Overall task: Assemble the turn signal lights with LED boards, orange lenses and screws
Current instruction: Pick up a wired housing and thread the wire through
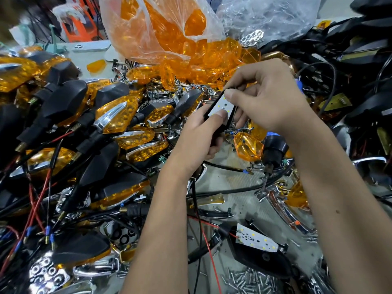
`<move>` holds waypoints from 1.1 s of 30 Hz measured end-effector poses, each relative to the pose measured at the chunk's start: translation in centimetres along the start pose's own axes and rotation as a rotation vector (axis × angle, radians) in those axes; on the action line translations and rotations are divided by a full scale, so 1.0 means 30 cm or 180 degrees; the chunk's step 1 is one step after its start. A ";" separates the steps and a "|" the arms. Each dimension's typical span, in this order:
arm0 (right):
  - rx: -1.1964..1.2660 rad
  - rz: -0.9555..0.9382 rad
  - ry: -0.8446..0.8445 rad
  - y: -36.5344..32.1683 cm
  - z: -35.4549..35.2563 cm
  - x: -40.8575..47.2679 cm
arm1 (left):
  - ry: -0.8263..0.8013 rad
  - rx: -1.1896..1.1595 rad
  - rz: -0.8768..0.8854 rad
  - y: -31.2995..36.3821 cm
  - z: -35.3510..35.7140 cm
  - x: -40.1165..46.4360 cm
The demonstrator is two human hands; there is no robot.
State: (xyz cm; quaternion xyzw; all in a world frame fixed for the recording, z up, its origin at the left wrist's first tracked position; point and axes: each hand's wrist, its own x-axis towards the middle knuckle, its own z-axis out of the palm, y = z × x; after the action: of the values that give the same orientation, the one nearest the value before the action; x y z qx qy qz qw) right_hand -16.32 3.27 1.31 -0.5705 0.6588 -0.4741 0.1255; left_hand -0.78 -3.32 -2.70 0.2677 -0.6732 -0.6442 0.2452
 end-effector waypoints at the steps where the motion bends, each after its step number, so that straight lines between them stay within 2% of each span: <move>1: 0.0028 0.0057 -0.0060 0.007 -0.001 -0.002 | 0.0029 0.0069 0.0014 0.002 0.001 -0.001; 8: 0.0101 0.0266 -0.0866 0.019 0.004 -0.003 | -0.0306 -0.0104 0.0026 0.013 0.002 -0.015; 13: 0.0127 0.0391 -0.1071 0.030 0.003 0.004 | -0.0450 -0.0044 -0.0008 0.010 0.005 -0.025; 17: 0.0204 0.0610 -0.1084 0.043 -0.007 0.001 | -0.0498 0.0228 0.0041 0.004 0.017 -0.024; 28: 0.0227 0.0615 -0.0973 0.024 -0.004 0.006 | -0.0374 0.0190 -0.0043 -0.009 0.009 0.001; 33: 0.0584 0.0716 -0.0878 0.023 0.004 0.001 | -0.0382 0.0159 0.0038 -0.013 0.002 0.006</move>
State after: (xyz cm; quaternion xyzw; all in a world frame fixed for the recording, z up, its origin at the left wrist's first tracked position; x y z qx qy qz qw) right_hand -16.69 3.13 0.73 -0.5390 0.6489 -0.4326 0.3182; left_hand -0.93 -3.41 -3.10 0.2307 -0.7041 -0.6406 0.2015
